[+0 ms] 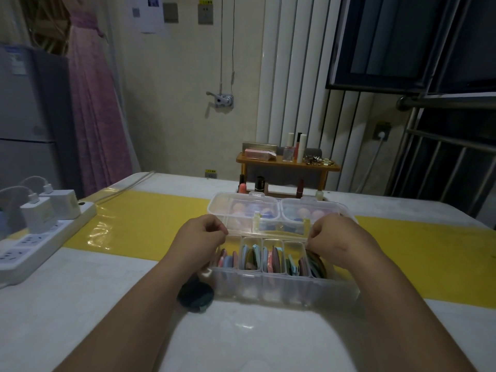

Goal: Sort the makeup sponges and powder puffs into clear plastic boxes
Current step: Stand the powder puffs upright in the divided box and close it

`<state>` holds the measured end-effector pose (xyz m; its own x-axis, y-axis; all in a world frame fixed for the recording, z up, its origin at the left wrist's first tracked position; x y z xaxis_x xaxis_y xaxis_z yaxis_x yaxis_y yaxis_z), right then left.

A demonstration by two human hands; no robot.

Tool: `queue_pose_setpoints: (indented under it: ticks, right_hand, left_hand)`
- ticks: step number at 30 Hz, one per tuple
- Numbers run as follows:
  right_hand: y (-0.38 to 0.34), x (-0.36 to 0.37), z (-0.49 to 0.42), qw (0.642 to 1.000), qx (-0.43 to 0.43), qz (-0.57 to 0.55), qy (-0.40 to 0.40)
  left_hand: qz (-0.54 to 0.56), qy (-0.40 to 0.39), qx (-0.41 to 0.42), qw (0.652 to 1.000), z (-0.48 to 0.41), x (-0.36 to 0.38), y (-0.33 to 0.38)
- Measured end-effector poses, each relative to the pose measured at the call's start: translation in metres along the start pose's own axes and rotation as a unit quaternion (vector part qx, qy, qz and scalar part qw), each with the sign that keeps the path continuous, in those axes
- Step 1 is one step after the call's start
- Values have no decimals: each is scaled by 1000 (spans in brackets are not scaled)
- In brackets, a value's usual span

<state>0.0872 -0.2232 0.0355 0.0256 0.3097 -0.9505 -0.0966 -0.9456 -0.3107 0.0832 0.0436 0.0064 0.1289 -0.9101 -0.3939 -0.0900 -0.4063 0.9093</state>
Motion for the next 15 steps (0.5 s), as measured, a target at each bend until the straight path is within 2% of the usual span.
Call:
queue_pose_setpoints:
  ticks: [8, 15]
  right_hand:
    - [-8, -14, 10, 997, -24, -37, 59]
    - [-24, -10, 13, 988, -81, -96, 90]
  left_hand:
    - [44, -19, -27, 998, -4, -9, -4]
    - [4, 5, -26, 1000, -9, -18, -9]
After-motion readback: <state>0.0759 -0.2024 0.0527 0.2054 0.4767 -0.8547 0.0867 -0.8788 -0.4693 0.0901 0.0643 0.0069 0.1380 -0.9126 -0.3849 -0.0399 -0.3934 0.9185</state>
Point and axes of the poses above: each hand's wrist, its own z-axis away from the middle knuckle, its own x-axis out of the palm, y = z × x, the point moved 8 cm from there along -z, towards the middle knuckle, and after that the axes turned 4 degrees about -y, right-handed, at the moved point
